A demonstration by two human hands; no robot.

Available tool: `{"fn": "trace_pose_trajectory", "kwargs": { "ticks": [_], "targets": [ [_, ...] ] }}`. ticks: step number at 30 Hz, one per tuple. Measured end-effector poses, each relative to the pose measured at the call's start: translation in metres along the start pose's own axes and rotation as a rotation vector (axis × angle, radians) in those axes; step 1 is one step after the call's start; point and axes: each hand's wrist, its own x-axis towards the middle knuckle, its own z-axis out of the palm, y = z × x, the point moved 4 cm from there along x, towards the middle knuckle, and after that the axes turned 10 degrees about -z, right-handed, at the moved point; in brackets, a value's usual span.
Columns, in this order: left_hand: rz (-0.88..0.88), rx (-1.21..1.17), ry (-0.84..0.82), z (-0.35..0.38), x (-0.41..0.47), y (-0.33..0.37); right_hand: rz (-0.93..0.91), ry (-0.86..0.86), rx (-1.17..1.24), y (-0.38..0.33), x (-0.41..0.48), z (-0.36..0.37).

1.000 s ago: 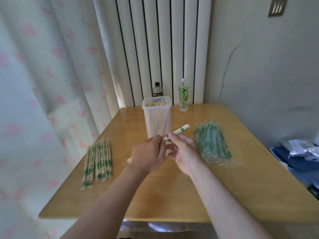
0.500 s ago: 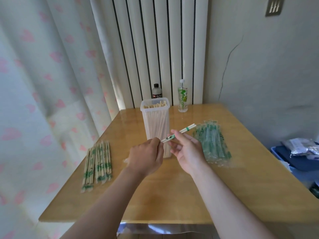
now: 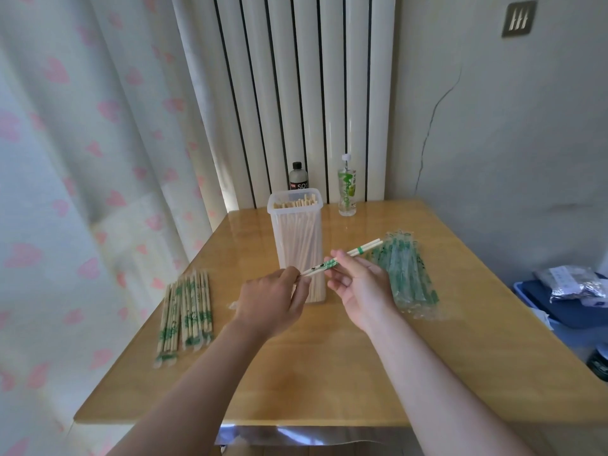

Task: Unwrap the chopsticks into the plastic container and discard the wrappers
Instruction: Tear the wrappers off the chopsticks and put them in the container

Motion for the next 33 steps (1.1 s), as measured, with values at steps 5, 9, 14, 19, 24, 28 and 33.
{"fn": "trace_pose_trajectory", "kwargs": {
  "ticks": [5, 9, 14, 19, 24, 28, 33],
  "targets": [
    [0.016, 0.031, -0.024, -0.002, -0.002, -0.014, -0.039, 0.053, 0.057, -0.016, 0.008, -0.015],
    [-0.004, 0.045, -0.05, -0.007, 0.002, -0.033, -0.06, 0.135, 0.122, -0.03, 0.015, -0.03],
    [-0.429, -0.171, -0.02, -0.033, 0.015, -0.065, -0.122, 0.213, 0.139, -0.044, 0.023, -0.055],
    [-0.714, -0.551, 0.063, -0.05, 0.031, -0.062, -0.138, 0.236, 0.051, -0.041, 0.023, -0.056],
    [-0.785, -0.774, 0.075, -0.049, 0.046, -0.048, -0.204, 0.185, -0.005, -0.056, 0.021, -0.027],
    [-0.808, -0.923, 0.068, -0.049, 0.057, -0.041, -0.303, 0.114, -0.038, -0.087, 0.029, 0.011],
    [-0.892, -1.049, 0.08, -0.049, 0.075, -0.042, -0.494, 0.071, -0.134, -0.129, 0.05, 0.062]
  ]
}}
